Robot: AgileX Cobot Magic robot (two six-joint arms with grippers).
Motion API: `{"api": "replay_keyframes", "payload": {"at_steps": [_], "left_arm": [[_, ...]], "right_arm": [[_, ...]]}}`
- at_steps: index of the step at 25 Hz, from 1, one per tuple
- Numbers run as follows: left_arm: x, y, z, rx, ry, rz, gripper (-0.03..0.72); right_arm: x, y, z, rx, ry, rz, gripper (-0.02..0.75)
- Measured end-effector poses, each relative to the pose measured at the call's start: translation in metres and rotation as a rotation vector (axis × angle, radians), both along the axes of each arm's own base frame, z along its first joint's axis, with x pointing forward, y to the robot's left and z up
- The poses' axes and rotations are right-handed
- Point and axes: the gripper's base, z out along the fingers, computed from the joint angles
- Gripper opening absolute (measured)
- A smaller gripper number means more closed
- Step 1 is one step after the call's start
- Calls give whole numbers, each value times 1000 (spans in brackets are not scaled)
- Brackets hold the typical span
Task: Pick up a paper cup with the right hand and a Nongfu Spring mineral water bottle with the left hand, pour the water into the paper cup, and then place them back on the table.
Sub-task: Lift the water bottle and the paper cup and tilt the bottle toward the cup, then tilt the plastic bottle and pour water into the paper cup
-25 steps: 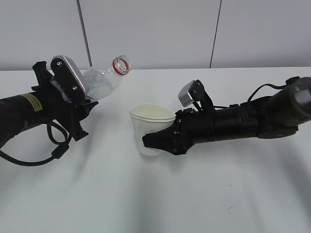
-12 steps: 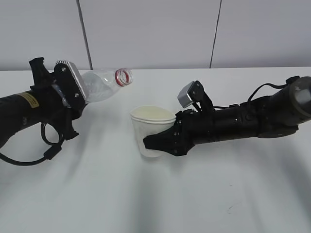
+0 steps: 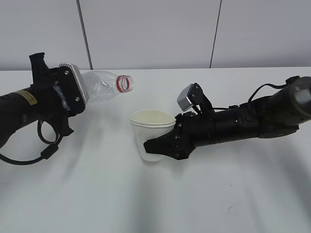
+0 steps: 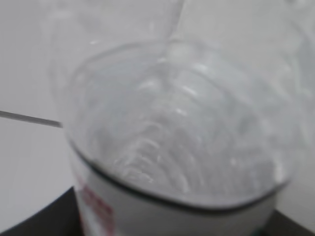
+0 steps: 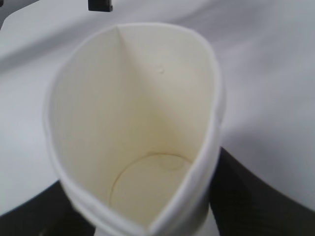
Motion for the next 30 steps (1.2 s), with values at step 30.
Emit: {"api": "replay_keyframes", "payload": {"at_steps": [30], "left_arm": [[1, 1, 3, 144, -78, -32, 389]], "right_arm": [[-6, 13, 0, -5, -1, 41, 473]]}}
